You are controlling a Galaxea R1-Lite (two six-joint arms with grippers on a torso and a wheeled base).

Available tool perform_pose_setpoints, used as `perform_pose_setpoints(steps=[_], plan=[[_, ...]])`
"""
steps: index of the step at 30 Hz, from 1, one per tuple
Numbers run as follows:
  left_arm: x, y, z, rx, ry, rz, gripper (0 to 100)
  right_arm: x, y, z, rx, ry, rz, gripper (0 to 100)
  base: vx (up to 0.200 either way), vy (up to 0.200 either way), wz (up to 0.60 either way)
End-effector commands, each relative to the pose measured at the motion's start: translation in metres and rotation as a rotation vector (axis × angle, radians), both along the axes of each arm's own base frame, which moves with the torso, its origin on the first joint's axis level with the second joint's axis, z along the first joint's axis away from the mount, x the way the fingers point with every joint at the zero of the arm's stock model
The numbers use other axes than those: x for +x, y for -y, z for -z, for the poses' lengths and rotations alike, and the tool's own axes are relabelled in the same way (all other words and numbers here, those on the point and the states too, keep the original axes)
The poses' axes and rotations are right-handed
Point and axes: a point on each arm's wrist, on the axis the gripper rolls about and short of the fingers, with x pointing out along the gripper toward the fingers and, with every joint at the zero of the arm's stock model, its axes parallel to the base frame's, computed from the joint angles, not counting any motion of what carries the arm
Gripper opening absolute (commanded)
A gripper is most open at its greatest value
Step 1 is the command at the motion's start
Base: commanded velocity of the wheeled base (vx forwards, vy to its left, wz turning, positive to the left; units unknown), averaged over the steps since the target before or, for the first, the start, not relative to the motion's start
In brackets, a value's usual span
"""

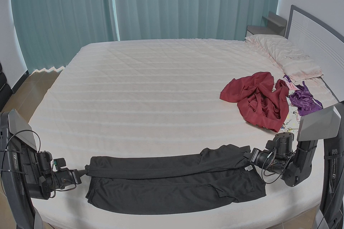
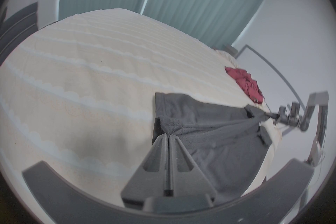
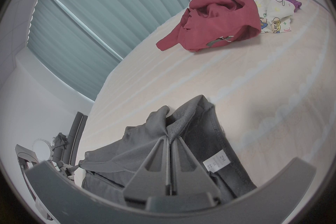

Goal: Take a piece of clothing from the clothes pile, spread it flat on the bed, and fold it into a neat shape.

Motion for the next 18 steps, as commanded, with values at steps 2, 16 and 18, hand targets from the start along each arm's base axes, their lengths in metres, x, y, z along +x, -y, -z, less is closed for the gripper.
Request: perform_pose_setpoints(steps=[2,16,18], plan=[[0.051,0.033,-0.043,-0.066,0.142,-0.274,0,0.01,-0.001,-0.008,0.04,0.081,0.024,0,0.0,0.0,0.0],[0.087,0.047,-0.07,-0.231,0.282,-0.51,0,0.032,0.003,-0.023,0.138,0.227,0.15,0,0.0,0.0,0.0],[0.084,0.048,-0.065,-0.232,0.259,-0.496,0,0.03,0.01,-0.022,0.132,0.217,0.167,0,0.0,0.0,0.0]])
